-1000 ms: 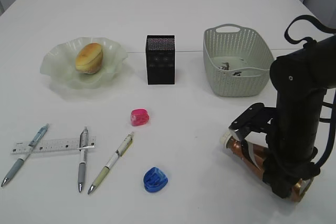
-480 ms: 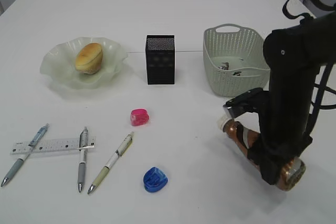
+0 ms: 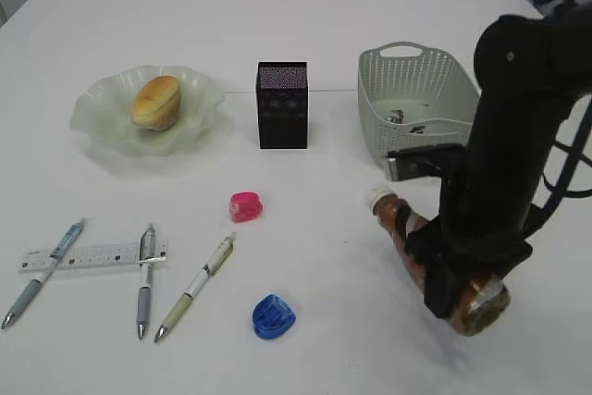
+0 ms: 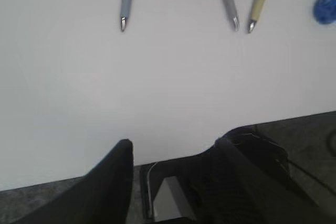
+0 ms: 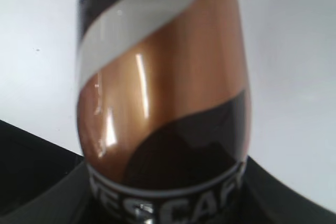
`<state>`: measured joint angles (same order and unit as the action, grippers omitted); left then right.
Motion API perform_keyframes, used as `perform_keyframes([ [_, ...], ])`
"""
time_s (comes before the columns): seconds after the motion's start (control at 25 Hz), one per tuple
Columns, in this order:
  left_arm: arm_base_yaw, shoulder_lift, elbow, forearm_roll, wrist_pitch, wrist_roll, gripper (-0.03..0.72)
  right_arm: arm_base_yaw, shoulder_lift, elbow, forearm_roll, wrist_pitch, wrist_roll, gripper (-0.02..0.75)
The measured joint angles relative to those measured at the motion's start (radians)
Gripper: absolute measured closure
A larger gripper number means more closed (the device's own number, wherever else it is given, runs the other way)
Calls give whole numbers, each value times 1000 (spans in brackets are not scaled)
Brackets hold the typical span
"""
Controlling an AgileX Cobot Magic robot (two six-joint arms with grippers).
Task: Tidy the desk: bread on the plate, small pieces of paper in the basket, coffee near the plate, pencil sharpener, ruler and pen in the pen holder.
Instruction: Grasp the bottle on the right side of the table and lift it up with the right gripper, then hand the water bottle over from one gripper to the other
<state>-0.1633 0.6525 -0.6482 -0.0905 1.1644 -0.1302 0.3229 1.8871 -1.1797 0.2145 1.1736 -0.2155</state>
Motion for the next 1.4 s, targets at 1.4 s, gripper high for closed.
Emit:
perform_keyframes([
  [1.4,0,93,0,-674,-491,526,328,0,-448,0,317,22,-287,333],
])
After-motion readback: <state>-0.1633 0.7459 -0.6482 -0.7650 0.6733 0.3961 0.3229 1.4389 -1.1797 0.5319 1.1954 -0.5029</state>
